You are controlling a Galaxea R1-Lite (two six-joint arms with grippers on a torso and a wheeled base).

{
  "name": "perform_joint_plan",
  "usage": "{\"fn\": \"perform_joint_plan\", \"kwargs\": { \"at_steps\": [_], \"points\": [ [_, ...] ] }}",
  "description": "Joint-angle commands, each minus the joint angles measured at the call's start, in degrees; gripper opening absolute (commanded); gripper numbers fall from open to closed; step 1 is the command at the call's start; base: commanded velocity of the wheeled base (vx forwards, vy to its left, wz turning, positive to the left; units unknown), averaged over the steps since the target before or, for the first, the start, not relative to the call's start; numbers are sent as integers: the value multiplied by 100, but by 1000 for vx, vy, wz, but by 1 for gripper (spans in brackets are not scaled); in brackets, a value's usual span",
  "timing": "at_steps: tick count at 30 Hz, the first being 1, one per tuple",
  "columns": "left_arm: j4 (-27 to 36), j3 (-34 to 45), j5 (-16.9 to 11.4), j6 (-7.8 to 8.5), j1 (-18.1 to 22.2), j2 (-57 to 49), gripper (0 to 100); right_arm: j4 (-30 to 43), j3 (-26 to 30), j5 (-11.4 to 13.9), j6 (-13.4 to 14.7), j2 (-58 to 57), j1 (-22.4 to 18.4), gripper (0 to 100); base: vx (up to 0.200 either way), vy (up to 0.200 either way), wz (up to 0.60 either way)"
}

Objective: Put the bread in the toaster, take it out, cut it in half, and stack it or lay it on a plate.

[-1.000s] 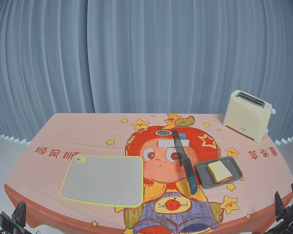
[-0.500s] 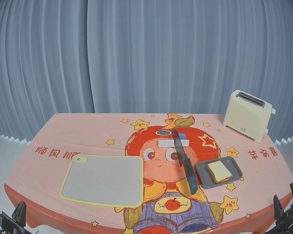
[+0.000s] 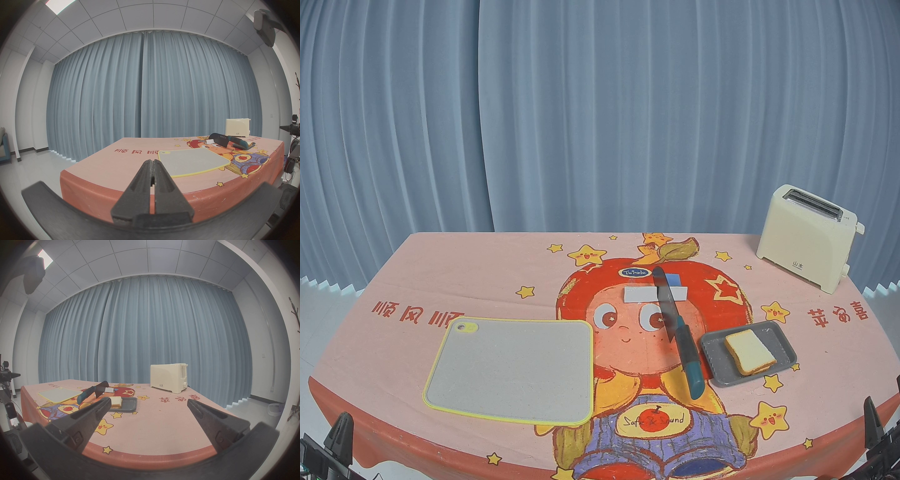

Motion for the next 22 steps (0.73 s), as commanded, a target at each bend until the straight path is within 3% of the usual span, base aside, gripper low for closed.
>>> {"fn": "perform_joint_plan", "kwargs": {
  "at_steps": [1, 22],
  "points": [
    [-3, 101, -1, 2, 0, -49, 0, -4, 101, 21, 12, -104, 11, 100, 0, 0, 0],
    [-3, 101, -1, 2, 0, -49, 0, -4, 101, 21, -41, -104, 11, 100, 0, 0, 0]
  ]
}}
